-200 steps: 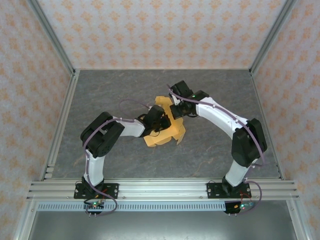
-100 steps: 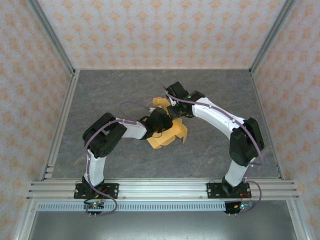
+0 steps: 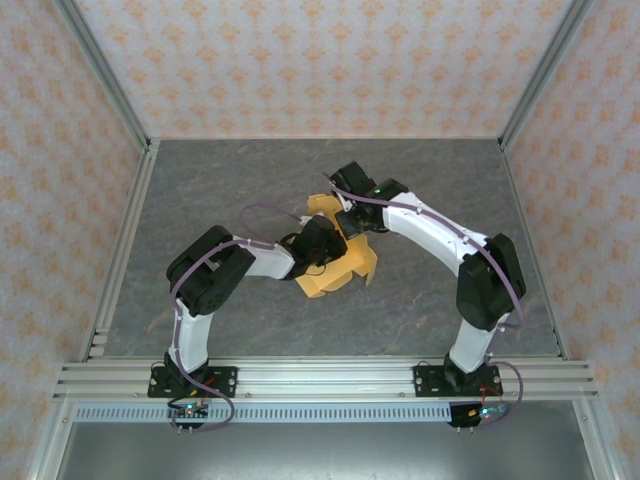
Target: Fold the paper box
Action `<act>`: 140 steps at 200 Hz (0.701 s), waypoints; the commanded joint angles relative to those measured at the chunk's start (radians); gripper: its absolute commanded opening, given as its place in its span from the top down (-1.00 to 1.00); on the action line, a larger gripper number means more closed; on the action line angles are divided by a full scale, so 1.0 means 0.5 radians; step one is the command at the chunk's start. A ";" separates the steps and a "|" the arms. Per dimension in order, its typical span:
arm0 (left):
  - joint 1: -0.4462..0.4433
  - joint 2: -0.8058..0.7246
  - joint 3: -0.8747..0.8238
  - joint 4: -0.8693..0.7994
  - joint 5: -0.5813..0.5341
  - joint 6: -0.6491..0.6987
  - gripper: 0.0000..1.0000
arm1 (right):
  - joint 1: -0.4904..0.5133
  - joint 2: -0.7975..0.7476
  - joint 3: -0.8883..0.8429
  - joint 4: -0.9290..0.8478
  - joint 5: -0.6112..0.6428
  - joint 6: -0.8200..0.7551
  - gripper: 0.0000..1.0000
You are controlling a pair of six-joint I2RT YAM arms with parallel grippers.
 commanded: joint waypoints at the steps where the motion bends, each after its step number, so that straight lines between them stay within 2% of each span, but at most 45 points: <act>1: -0.088 0.101 0.046 -0.048 0.040 -0.050 1.00 | -0.028 0.035 0.067 -0.068 0.079 -0.076 1.00; 39: -0.125 0.154 0.134 -0.029 0.056 -0.072 1.00 | -0.086 0.004 0.024 -0.067 0.092 -0.171 1.00; 85: -0.120 0.072 0.094 -0.056 0.045 -0.022 1.00 | -0.096 -0.029 -0.091 0.016 0.218 -0.436 1.00; 140: -0.080 -0.060 -0.052 -0.007 0.072 -0.039 0.74 | -0.016 -0.029 -0.155 0.139 0.565 -0.600 1.00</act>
